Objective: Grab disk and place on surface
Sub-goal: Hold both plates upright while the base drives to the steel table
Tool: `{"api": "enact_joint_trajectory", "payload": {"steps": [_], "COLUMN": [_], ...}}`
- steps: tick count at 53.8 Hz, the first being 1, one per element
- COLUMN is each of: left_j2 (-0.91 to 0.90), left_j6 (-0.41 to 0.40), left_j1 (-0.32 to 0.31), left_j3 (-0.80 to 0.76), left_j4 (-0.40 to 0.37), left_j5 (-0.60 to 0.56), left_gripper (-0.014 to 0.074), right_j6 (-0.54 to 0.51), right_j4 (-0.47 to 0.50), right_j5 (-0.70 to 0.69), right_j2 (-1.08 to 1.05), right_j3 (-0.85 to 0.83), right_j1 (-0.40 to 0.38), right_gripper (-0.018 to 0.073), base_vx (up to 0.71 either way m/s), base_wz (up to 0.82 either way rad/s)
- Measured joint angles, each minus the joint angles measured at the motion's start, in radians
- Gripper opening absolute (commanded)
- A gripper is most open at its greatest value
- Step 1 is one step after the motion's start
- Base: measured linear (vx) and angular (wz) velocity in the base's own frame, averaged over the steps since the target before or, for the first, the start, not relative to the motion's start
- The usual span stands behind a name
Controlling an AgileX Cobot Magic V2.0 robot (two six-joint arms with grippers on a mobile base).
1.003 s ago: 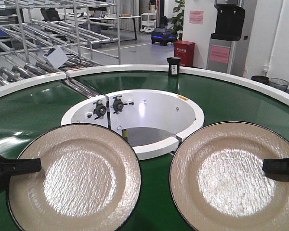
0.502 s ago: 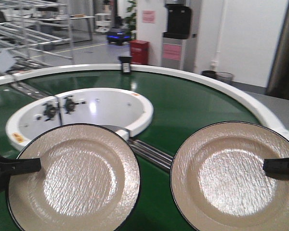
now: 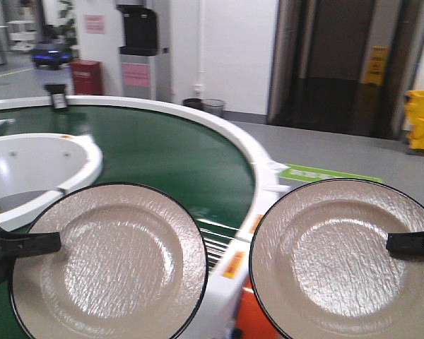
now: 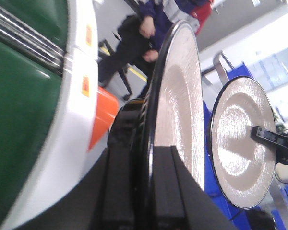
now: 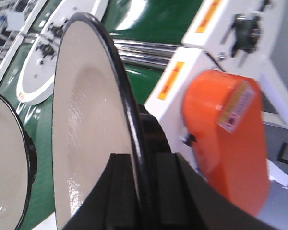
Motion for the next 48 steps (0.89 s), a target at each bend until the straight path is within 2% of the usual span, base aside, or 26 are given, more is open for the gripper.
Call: {"api": "enact_joint_trajectory", "payload": {"steps": [26, 48], "left_j2": [0.000, 0.000], "left_j6": [0.000, 0.000], "left_j1": [0.000, 0.000], "left_j3": [0.000, 0.000], "left_j4": [0.000, 0.000], "left_j5": [0.005, 0.007], "left_gripper": [-0.0001, -0.0001], "right_j6": [0.000, 0.000], "right_j4": [-0.001, -0.001], "right_j5": [0.000, 0.005], "right_j2": [0.000, 0.000], "right_j3": [0.000, 0.000], "right_j1": [0.000, 0.000], "right_gripper": [-0.0009, -0.0009], "base_vx": [-0.11, 0.03], "base_wz": [-0.51, -0.47]}}
